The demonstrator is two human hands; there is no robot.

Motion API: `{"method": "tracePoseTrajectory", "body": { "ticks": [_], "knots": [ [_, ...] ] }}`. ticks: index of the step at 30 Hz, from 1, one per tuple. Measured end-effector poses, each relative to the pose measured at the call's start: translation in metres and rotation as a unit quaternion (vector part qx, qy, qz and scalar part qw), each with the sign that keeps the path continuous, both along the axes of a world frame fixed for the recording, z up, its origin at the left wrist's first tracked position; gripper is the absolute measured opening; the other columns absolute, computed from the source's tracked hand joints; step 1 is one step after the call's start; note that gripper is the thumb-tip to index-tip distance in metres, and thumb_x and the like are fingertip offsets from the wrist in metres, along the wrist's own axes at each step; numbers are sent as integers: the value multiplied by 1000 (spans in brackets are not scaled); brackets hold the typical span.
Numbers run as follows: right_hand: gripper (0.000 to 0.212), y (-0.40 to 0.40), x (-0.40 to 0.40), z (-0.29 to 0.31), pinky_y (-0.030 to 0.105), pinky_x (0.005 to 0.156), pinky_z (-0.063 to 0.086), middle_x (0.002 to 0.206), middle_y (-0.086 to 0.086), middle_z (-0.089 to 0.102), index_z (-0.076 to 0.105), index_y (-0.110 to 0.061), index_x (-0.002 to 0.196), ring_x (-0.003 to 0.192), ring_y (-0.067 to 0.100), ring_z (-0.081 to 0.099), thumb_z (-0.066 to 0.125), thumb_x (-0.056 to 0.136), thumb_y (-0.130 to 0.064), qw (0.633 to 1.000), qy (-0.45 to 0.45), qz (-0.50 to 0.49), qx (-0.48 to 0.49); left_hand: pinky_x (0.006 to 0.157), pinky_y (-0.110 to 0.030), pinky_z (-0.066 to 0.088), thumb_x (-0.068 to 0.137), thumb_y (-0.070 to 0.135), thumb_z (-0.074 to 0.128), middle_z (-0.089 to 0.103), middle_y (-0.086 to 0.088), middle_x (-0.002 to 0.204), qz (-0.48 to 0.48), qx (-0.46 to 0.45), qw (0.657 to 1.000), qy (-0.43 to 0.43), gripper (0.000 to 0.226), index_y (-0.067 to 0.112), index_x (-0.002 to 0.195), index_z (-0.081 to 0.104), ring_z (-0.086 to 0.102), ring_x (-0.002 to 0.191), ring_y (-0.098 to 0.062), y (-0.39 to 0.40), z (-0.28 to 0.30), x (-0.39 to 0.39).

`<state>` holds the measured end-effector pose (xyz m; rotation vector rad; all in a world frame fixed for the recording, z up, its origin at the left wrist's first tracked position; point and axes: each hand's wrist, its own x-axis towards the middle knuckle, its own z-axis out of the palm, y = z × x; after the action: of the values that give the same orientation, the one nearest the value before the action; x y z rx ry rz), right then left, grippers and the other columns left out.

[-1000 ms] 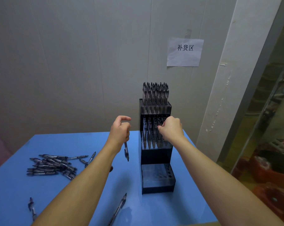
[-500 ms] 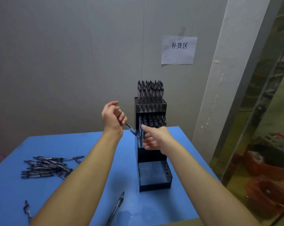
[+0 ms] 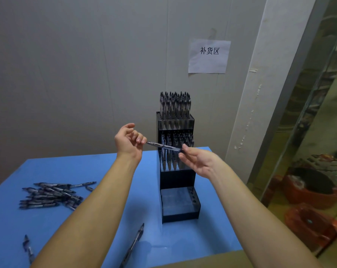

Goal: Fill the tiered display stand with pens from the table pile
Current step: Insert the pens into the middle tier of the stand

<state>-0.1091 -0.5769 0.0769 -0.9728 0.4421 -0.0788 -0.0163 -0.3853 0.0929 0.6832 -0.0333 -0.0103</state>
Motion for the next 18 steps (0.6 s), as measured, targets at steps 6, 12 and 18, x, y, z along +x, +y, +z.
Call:
{"method": "tracePoseTrajectory", "body": {
  "ticks": [6,12,18],
  "knots": [
    [17,-34,-7,6,28,68,64,85,20,74,66,10,96,73,25,73,69,82,19,994,-61,-17,-88,46,-26,28,89,2,38,27,1,54,24,84,996,36,15,8,87,52,28,44,-15,15,-28,19],
    [19,-42,-4,-65,32,66,61,75,8,68,67,-7,87,64,21,64,85,82,-7,892,81,51,-443,46,-27,30,95,1,43,26,1,52,28,240,967,82,13,3,94,55,27,47,-18,10,-82,26],
    [31,-22,-22,-144,24,64,49,78,0,63,63,-17,83,68,14,58,92,74,-26,826,151,115,-530,47,-29,29,94,3,46,27,-1,56,17,290,947,138,9,5,91,55,26,49,-20,19,-141,26]
  ]
}}
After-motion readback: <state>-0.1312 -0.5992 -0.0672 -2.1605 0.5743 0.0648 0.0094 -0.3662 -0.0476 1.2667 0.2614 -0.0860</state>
